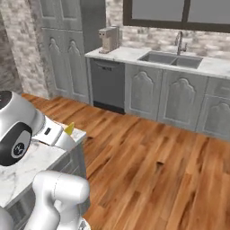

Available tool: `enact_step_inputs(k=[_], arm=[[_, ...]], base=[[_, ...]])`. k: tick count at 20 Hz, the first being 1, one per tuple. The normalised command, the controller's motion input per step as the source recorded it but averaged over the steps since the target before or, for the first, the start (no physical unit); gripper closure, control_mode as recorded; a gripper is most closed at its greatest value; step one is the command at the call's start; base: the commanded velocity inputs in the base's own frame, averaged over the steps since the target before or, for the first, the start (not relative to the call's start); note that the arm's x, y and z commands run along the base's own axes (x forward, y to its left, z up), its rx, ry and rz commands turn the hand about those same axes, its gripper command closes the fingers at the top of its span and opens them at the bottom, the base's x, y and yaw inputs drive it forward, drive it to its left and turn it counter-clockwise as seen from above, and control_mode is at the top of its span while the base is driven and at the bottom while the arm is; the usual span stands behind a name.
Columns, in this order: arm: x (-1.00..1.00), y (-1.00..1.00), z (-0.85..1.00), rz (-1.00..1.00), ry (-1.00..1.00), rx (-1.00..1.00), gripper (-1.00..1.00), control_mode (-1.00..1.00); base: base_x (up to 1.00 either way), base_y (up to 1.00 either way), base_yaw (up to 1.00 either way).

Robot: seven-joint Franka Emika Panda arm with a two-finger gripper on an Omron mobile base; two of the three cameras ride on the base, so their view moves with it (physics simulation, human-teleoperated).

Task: Place the cold items (orange and lemon wedge) from the fridge in one tupperware on the dining counter. Place the warm items (kebab skewer and hot dog) in the stove area in another tupperware.

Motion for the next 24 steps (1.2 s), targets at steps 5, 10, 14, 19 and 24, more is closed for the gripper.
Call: enact_step_inputs(k=[5, 10, 14, 19, 24], arm=[[0.00, 0.00, 0.00, 0.00, 0.00, 0.00, 1.00, 1.00], [0.00, 0.00, 0.00, 0.00, 0.00, 0.00, 1.00, 1.00], [0.00, 0.00, 0.00, 0.00, 0.00, 0.00, 1.00, 1.00], [0.00, 0.00, 0.00, 0.00, 0.00, 0.00, 1.00, 1.00], [0.00, 0.00, 0.00, 0.00, 0.00, 0.00, 1.00, 1.00]], base=[[0.00, -0.01, 0.62], [0.30, -0.33, 0.52], [0.59, -0.47, 0.48], [0.74, -0.53, 0.46], [0.67, -0.67, 0.43]])
